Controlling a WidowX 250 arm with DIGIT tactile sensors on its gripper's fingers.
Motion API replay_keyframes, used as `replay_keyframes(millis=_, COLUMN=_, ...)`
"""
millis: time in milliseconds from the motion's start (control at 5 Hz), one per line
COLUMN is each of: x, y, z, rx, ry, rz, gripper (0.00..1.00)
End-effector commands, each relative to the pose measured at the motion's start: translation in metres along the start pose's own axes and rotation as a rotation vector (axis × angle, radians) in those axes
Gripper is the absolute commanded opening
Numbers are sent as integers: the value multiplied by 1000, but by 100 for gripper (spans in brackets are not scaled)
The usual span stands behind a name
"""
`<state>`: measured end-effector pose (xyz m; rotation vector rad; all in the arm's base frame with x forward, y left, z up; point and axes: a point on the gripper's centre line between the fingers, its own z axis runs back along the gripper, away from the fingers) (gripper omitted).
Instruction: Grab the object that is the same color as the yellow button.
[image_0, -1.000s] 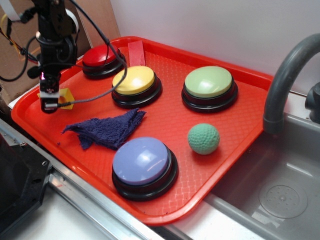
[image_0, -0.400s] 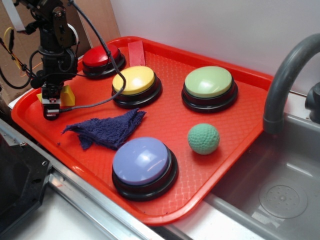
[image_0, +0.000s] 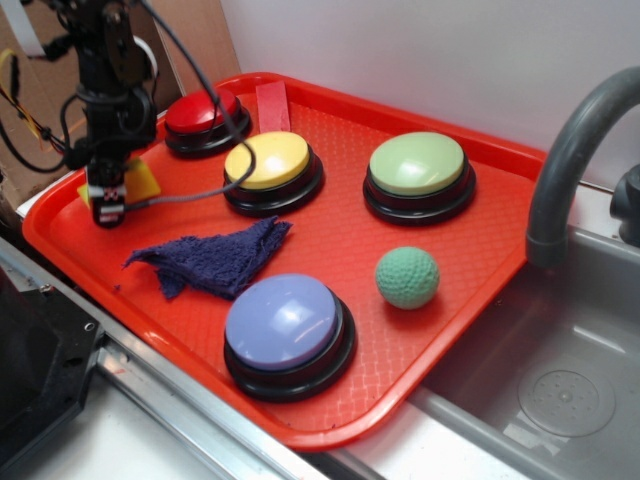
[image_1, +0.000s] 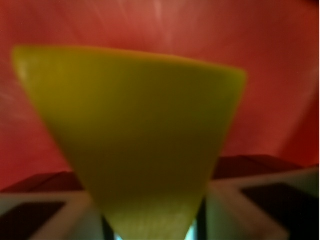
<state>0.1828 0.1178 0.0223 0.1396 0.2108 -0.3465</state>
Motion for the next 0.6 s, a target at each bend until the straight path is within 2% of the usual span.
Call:
replay_keyframes(millis=0, x=-23, y=-54, z=121, rx=-218, ry=-394, rz=376, gripper=0)
replay_keyframes(millis=200, x=-35, y=-63, z=171, rx=-207, ry=-405, rz=374, gripper=0)
replay_keyframes(millis=400, x=-43, y=-61, z=220, rx=-200, ry=-408, rz=372, gripper=0)
